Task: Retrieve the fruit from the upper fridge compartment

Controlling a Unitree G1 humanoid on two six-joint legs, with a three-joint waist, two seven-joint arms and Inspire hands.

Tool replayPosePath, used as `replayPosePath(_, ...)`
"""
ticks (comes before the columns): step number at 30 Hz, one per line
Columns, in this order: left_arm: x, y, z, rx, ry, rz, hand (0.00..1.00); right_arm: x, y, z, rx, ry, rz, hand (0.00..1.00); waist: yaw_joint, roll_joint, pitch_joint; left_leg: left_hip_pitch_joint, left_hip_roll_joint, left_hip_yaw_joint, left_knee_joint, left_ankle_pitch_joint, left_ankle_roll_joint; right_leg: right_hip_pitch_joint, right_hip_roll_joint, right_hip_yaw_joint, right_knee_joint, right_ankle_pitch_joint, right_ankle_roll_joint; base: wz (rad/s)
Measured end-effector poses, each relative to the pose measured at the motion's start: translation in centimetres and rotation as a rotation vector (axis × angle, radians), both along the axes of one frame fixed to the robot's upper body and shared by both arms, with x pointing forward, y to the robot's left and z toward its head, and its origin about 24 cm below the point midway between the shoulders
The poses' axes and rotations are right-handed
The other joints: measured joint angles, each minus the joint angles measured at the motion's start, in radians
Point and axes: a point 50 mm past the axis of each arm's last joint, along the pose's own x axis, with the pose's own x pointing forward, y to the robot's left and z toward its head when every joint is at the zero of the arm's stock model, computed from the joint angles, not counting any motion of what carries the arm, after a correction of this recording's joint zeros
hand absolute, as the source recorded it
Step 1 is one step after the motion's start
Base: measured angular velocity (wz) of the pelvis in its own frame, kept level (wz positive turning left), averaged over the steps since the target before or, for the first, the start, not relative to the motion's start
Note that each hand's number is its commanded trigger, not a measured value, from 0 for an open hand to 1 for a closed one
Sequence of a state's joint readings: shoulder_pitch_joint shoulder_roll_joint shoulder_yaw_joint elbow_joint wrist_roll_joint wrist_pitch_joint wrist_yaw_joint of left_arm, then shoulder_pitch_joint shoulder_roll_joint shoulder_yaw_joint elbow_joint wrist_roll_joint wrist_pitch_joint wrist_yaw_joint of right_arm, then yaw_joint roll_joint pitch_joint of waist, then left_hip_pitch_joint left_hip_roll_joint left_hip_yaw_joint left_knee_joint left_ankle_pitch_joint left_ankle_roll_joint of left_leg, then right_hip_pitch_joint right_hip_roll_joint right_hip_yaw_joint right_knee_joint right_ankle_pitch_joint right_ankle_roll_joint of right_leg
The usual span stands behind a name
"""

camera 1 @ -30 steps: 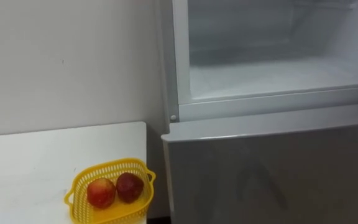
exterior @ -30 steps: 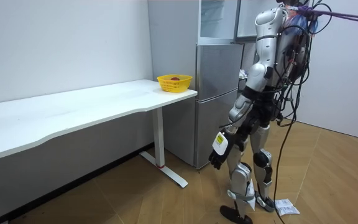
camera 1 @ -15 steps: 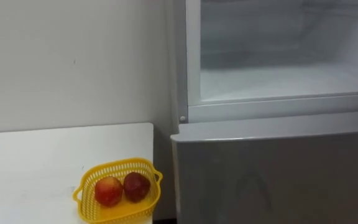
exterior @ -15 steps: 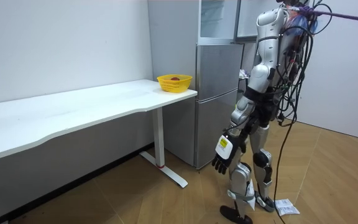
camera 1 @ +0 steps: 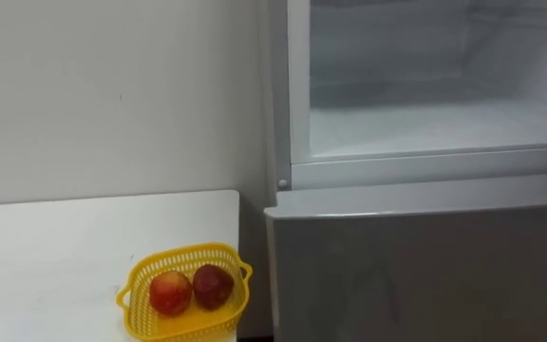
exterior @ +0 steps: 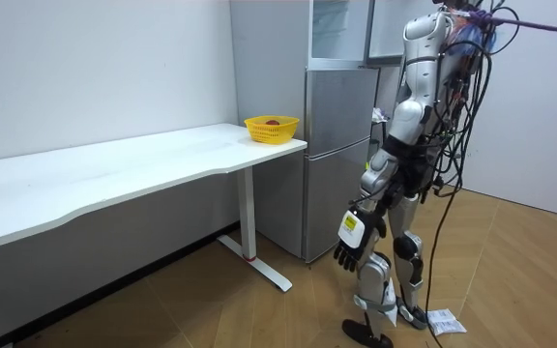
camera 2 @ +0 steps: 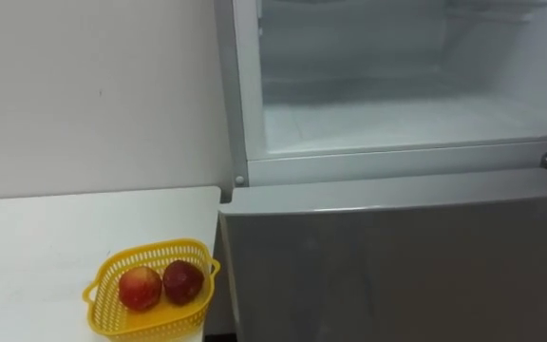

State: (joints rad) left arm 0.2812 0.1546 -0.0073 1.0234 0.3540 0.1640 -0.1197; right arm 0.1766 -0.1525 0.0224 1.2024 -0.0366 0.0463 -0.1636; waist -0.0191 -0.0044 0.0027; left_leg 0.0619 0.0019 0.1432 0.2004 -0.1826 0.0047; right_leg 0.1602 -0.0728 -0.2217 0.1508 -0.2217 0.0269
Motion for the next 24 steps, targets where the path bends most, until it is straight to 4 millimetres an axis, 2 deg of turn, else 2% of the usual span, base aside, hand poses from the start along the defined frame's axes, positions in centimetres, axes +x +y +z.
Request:
replayPosePath(3, -0.3, -0.3, -0.1, -0.005, 0.012, 0.010, 0.00, -0.5, 0.1, -0.1, 0.024, 0.020, -0.069, 0.00, -0.001, 0.000, 0.0000, 0.000, 0.000, -0.005, 0.000, 0.000, 0.000, 0.001, 0.000, 0.003, 0.000, -0.001, -0.001, 0.00)
replayPosePath(6, -0.5, -0.5, -0.1, -0.008, 0.028, 0.021, 0.00, -1.3, 0.2, -0.2, 0.052, 0.008, -0.249, 0.00, -0.007, 0.001, -0.0003, 0.000, 0.001, -0.009, 0.001, -0.001, -0.002, 0.000, 0.001, 0.001, 0.001, -0.003, -0.002, 0.00)
replayPosePath(9, -0.7, -0.6, -0.2, -0.009, 0.037, 0.028, 0.00, -2.1, 0.2, -0.2, 0.087, -0.036, -0.506, 0.00, -0.016, 0.001, -0.0002, 0.000, 0.001, -0.008, 0.001, -0.002, -0.003, 0.003, 0.002, -0.001, 0.001, -0.005, -0.003, 0.01)
replayPosePath(11, -1.1, -0.4, -0.1, -0.006, 0.035, 0.073, 0.00, -2.8, 0.1, -0.2, 0.112, -0.083, -0.738, 0.00, -0.033, -0.001, -0.0005, 0.002, 0.000, -0.013, 0.004, -0.004, -0.005, 0.014, 0.003, -0.002, -0.001, -0.006, -0.003, 0.05)
replayPosePath(12, -1.1, -0.3, -0.1, -0.003, 0.034, 0.079, 0.00, -2.9, 0.1, -0.2, 0.117, -0.096, -0.792, 0.00, -0.037, -0.001, -0.0004, 0.002, 0.000, -0.014, 0.004, -0.004, -0.006, 0.013, 0.003, -0.002, -0.002, -0.007, -0.004, 0.07)
replayPosePath(14, -1.0, 0.2, 0.1, 0.010, 0.013, 0.122, 0.00, -3.6, -0.2, -0.1, 0.133, -0.164, -1.102, 0.00, -0.068, -0.004, -0.0010, 0.002, 0.000, -0.015, 0.004, -0.004, -0.006, 0.013, 0.003, -0.007, 0.000, -0.011, -0.005, 0.05)
replayPosePath(17, -0.8, 0.8, 0.3, 0.020, -0.020, 0.186, 0.00, -4.1, -0.6, 0.0, 0.134, -0.241, -1.394, 0.00, -0.089, -0.011, -0.0038, 0.007, 0.001, -0.011, 0.005, -0.004, -0.006, 0.012, 0.002, -0.004, 0.003, -0.014, -0.005, -0.01)
replayPosePath(19, -0.8, 1.1, 0.3, 0.025, -0.032, 0.228, 0.00, -4.2, -0.9, 0.1, 0.134, -0.275, -1.518, 0.00, -0.104, -0.018, -0.0063, 0.008, 0.000, -0.009, 0.007, -0.004, -0.006, 0.011, 0.002, -0.001, 0.003, -0.014, -0.005, -0.03)
replayPosePath(21, -1.1, 1.4, 0.4, 0.034, -0.035, 0.264, 0.00, -3.9, -1.3, 0.3, 0.140, -0.335, -1.683, 0.00, -0.117, -0.021, -0.0051, 0.010, -0.001, -0.009, 0.007, -0.004, -0.006, 0.012, 0.001, 0.002, 0.003, -0.014, -0.005, -0.04)
replayPosePath(22, -1.2, 1.6, 0.5, 0.049, -0.039, 0.278, 0.00, -3.5, -1.7, 0.4, 0.147, -0.381, -1.791, 0.00, -0.124, -0.029, -0.0071, 0.011, 0.000, -0.006, 0.007, -0.004, -0.006, 0.012, 0.001, 0.003, 0.004, -0.014, -0.005, -0.07)
replayPosePath(23, -1.3, 1.9, 0.6, 0.064, -0.047, 0.293, 0.00, -3.1, -2.1, 0.5, 0.154, -0.423, -1.892, 0.00, -0.129, -0.029, -0.0041, 0.012, 0.001, -0.003, 0.007, -0.004, -0.006, 0.012, 0.002, 0.006, 0.004, -0.014, -0.005, -0.05)
replayPosePath(24, -1.4, 2.0, 0.6, 0.069, -0.051, 0.303, 0.00, -2.8, -2.3, 0.6, 0.158, -0.444, -1.930, 0.00, -0.133, -0.032, -0.0044, 0.012, 0.001, -0.002, 0.007, -0.004, -0.006, 0.012, 0.002, 0.007, 0.004, -0.014, -0.005, -0.06)
